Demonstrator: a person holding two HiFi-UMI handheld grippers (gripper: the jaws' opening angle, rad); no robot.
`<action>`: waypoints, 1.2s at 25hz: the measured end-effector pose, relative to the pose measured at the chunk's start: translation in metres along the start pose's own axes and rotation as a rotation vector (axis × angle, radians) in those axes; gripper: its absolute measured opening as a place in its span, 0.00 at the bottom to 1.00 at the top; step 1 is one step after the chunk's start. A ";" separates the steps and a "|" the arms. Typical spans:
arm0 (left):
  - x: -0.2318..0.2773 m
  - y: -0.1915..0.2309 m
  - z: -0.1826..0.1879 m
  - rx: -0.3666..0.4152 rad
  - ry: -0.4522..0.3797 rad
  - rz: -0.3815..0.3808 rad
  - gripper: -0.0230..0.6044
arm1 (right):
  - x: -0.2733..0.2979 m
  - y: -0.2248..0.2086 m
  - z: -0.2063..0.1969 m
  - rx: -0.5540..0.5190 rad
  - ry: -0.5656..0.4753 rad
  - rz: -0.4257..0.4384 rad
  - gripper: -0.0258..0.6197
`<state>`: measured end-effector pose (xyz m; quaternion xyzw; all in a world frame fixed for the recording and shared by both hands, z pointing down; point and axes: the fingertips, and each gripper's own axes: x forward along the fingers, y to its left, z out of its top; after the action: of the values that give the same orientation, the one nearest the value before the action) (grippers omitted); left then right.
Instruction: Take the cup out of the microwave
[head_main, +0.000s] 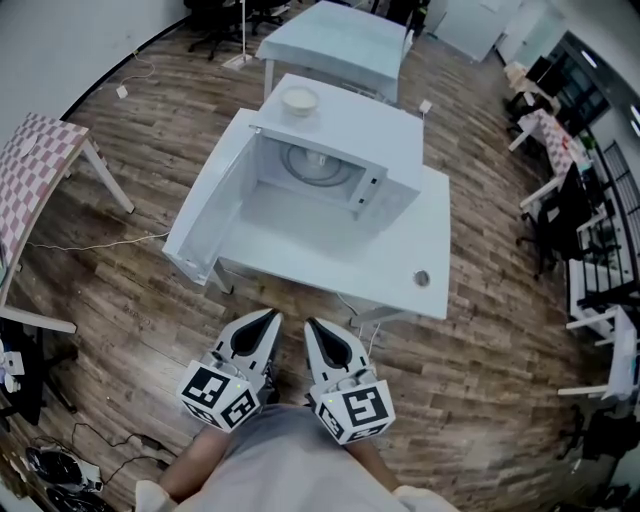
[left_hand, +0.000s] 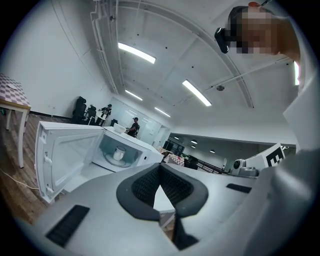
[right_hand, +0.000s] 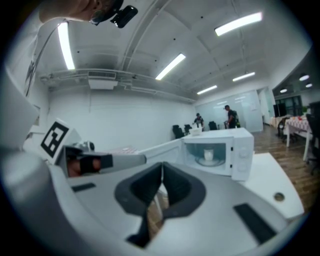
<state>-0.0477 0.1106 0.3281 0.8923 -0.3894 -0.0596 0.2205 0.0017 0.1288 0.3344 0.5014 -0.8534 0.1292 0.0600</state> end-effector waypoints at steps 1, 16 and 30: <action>0.001 0.004 0.004 0.003 -0.005 -0.005 0.06 | 0.005 0.001 0.003 -0.003 -0.005 -0.003 0.08; 0.006 0.030 0.029 0.031 -0.031 -0.082 0.06 | 0.027 0.001 0.028 -0.012 -0.134 -0.142 0.08; 0.027 0.048 0.037 0.046 -0.010 -0.109 0.06 | 0.057 -0.015 0.031 0.014 -0.143 -0.154 0.08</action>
<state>-0.0718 0.0491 0.3177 0.9168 -0.3424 -0.0670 0.1942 -0.0124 0.0658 0.3206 0.5739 -0.8135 0.0939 0.0054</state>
